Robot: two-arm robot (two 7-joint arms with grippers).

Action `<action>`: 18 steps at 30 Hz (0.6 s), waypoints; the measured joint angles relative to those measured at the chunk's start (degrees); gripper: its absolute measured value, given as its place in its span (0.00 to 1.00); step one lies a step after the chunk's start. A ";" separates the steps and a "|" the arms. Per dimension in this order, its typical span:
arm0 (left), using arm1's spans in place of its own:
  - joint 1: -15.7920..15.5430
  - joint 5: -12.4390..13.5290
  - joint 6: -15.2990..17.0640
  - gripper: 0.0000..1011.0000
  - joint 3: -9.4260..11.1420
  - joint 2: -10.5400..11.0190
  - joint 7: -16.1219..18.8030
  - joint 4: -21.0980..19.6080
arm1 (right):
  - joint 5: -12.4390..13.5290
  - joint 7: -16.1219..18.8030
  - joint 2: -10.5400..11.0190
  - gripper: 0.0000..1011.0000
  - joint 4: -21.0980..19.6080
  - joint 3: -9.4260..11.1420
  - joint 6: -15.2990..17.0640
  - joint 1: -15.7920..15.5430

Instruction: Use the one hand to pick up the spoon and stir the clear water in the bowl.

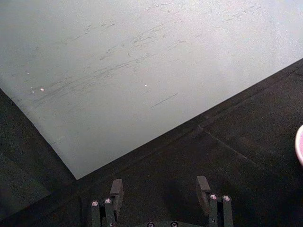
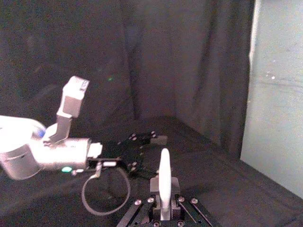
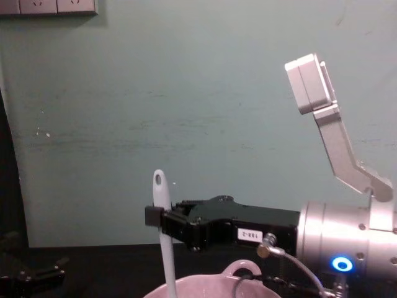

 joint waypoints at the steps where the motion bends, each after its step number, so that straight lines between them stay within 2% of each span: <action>1: 0.00 0.00 0.00 1.00 0.00 0.00 0.00 0.00 | 0.00 -0.28 -0.73 0.11 0.86 0.34 -0.46 0.17; 9: 0.00 0.00 0.00 1.00 0.00 0.00 0.00 0.00 | -1.26 -2.59 -4.51 0.11 6.62 2.11 -4.13 1.18; 18: 0.00 0.00 0.00 1.00 0.00 0.00 0.00 0.00 | -3.02 -5.31 -6.64 0.11 10.82 4.35 -7.82 2.06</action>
